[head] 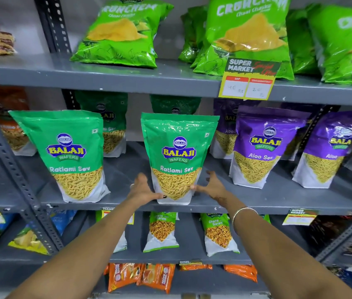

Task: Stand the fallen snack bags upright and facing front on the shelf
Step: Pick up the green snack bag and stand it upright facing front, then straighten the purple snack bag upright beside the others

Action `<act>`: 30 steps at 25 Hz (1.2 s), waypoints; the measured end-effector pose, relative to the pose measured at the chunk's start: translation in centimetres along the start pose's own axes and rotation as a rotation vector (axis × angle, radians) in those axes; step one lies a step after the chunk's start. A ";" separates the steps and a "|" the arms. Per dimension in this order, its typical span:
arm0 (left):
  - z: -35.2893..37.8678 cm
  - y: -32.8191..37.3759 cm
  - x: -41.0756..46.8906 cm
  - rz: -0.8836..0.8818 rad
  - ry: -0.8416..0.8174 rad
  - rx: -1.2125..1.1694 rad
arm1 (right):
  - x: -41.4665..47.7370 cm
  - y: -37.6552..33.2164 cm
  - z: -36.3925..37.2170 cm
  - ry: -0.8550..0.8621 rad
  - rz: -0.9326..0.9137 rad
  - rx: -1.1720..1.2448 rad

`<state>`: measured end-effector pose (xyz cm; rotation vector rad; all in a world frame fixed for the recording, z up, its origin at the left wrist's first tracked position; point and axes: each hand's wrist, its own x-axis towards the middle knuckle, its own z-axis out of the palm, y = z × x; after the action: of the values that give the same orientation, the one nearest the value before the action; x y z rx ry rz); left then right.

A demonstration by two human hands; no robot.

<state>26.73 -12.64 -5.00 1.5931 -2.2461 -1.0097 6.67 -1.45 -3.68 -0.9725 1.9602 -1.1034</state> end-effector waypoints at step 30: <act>18.4 21.3 1.6 0.048 -0.032 -0.348 | 5.8 11.9 -23.2 -0.220 -0.097 0.225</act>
<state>0.30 -2.69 -5.53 1.3757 -1.9790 -1.3333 -18.61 6.84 -5.90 -1.0273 1.5914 -1.1873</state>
